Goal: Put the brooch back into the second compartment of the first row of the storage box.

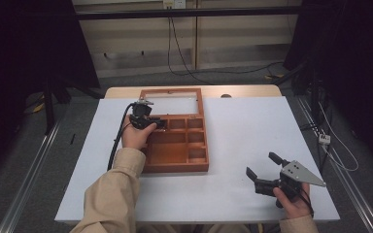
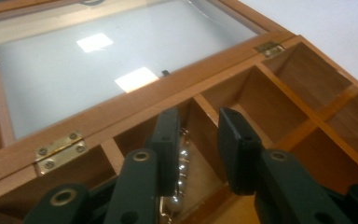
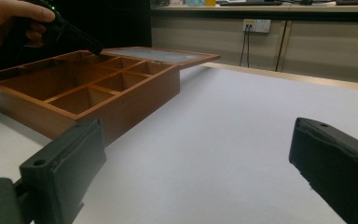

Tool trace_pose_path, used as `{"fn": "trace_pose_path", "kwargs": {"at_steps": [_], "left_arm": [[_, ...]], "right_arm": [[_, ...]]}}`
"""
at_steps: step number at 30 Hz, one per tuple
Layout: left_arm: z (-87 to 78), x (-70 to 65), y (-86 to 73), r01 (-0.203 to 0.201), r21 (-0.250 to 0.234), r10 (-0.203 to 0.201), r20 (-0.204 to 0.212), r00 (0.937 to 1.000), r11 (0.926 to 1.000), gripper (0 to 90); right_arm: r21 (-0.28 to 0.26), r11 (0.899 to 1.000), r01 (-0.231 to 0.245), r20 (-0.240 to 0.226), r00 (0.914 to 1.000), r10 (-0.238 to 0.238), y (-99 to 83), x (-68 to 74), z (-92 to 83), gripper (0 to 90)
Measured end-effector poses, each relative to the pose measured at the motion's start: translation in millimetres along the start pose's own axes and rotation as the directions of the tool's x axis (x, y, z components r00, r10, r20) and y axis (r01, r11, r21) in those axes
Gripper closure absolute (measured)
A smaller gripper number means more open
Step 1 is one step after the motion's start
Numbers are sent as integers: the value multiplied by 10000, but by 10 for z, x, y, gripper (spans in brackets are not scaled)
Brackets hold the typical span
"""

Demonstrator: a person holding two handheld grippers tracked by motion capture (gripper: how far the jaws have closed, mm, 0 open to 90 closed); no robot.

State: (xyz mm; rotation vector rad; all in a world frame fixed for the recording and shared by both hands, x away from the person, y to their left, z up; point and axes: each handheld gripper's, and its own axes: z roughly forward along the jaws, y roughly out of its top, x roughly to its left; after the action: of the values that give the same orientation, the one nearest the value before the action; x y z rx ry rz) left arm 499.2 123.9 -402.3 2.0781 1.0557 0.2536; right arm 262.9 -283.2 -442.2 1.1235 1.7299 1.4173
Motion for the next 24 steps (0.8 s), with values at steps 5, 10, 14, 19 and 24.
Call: {"fn": "trace_pose_path", "kwargs": {"at_steps": [5, 10, 14, 19, 24], "left_arm": [[-27, -38, -15, 199, -65, -196, 360, 9992, 9998, 549], [-73, -87, -41, 126, -104, -120, 557, 9984, 9999, 467], [-124, -125, -70, 175, -36, -171, 803, 9966, 9998, 396], [-213, -198, -103, 20, -208, 2, 1054, 9944, 9998, 324], [-304, -269, -150, -175, -243, 203, 1206, 9925, 9996, 291]], "right_arm": [[-21, 10000, 8, -3, 10000, -8, 3, 4, 12, 27], [57, 10000, 15, -10, 10000, -15, -6, -2, 4, 27], [32, 10000, 1, 56, 10000, -1, -7, -3, -7, 27], [63, 10000, 32, 51, 10000, -33, -11, 3, -6, 27], [131, 9999, -12, 8, 10000, 12, -16, 12, 0, 27]]}}
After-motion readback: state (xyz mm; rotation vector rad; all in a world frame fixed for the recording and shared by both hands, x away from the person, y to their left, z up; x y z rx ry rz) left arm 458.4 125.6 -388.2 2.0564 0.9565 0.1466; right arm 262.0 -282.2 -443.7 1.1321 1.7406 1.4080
